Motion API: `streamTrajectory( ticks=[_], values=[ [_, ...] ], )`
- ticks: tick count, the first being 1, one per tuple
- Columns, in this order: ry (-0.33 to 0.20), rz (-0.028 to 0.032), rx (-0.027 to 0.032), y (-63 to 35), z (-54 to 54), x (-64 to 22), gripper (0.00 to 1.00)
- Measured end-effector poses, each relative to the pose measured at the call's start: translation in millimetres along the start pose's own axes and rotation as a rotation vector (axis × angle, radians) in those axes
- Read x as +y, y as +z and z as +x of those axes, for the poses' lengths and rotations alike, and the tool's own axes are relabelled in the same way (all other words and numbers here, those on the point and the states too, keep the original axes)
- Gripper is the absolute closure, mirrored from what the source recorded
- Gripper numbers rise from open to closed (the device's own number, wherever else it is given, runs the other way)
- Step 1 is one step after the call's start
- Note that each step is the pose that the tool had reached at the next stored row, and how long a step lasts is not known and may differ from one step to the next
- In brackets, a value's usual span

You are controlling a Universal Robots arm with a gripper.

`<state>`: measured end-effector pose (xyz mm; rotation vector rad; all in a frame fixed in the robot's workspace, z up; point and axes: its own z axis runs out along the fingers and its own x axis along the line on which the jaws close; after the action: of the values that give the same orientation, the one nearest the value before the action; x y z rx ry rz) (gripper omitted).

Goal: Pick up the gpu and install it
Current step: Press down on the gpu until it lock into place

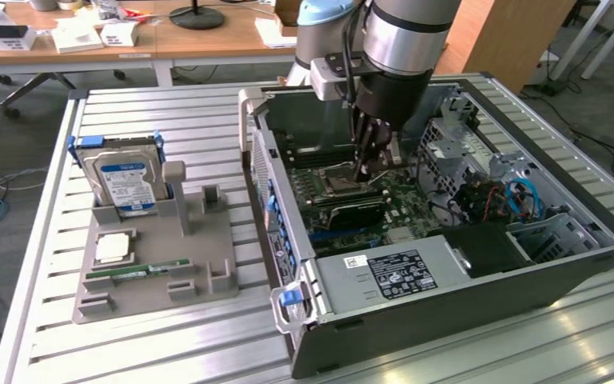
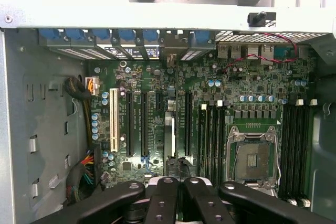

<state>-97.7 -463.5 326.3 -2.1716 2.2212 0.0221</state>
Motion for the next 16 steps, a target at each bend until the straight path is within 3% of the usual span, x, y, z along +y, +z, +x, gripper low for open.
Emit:
streamTrajectory(
  ticks=[6,8,11,12,16],
  values=[
    [0.000,-0.0004,0.0000,0.0,0.0,-0.2,0.89],
    [0.002,-0.0066,0.0000,0.2,0.0,-0.6,0.89],
    [0.005,-0.0276,0.0007,0.3,0.0,-0.9,0.89],
    [0.006,-0.0314,0.0009,0.3,0.0,-0.9,0.89],
    [0.007,-0.0315,0.0008,0.3,-0.1,-0.2,0.89]
  ],
)
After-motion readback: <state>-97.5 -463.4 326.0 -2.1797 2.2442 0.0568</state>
